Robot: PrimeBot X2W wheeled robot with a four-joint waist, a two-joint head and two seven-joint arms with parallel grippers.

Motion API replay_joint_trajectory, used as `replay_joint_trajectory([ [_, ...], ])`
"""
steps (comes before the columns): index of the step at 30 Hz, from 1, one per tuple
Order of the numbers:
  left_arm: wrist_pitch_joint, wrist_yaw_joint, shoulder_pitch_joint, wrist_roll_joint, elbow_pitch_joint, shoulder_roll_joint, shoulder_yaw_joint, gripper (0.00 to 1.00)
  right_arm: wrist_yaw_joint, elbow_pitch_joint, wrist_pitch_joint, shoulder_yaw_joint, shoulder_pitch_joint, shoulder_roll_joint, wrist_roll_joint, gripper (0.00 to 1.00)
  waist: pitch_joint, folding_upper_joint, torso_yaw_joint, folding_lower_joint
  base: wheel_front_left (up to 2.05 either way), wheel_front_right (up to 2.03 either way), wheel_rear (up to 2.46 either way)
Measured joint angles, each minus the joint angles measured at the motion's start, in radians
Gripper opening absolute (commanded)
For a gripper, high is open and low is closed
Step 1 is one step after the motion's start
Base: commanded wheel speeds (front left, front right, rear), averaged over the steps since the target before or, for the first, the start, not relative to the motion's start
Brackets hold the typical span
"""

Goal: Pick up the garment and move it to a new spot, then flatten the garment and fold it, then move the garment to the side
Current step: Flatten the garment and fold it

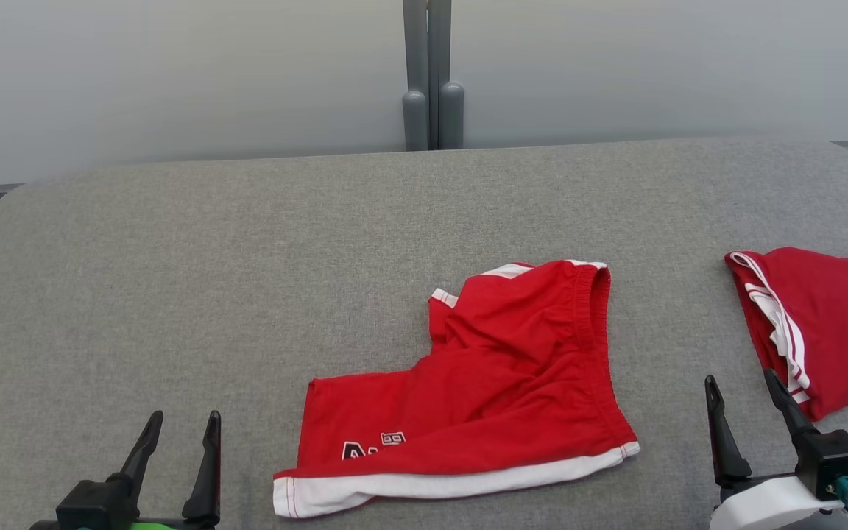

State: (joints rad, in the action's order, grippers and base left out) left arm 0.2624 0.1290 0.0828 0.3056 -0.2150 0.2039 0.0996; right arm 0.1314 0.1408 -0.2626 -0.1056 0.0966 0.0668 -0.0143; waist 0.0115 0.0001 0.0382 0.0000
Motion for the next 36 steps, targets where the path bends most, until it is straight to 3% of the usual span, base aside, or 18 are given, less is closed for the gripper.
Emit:
replay_joint_trajectory([
  [12,0.0,0.0,0.0,0.0,0.012,-0.004,-0.016,1.0,0.0,-0.052,0.0,0.028,-0.021,0.01,0.004,1.0,0.009,0.0,-0.006,0.0,0.0,0.0,0.0],
  [17,-0.013,0.0,0.006,-0.016,-0.004,0.011,-0.01,1.0,0.0,-0.07,0.0,0.101,-0.026,0.066,0.03,1.0,0.011,0.0,-0.01,0.0,0.0,0.0,0.0],
  [20,-0.076,-0.007,0.01,-0.016,0.01,0.014,-0.003,1.0,0.0,-0.056,0.029,0.163,-0.02,0.114,0.056,1.0,0.012,0.0,-0.008,0.0,0.0,0.0,0.0],
  [24,-0.267,-0.025,0.049,0.018,0.086,0.013,0.012,1.0,0.0,-0.09,0.192,0.281,-0.018,0.247,0.114,1.0,0.021,0.0,-0.007,0.0,0.0,0.0,0.0],
  [29,-0.486,-0.045,0.11,0.078,0.19,0.016,0.026,1.0,0.0,-0.128,0.348,0.403,-0.021,0.36,0.202,1.0,0.045,0.0,-0.009,0.0,0.0,0.0,0.0],
  [36,-0.597,-0.056,0.119,0.11,0.267,0.025,0.044,1.0,0.0,-0.079,0.404,0.509,-0.074,0.404,0.268,1.0,0.093,0.0,-0.002,0.0,0.0,0.0,0.0],
])
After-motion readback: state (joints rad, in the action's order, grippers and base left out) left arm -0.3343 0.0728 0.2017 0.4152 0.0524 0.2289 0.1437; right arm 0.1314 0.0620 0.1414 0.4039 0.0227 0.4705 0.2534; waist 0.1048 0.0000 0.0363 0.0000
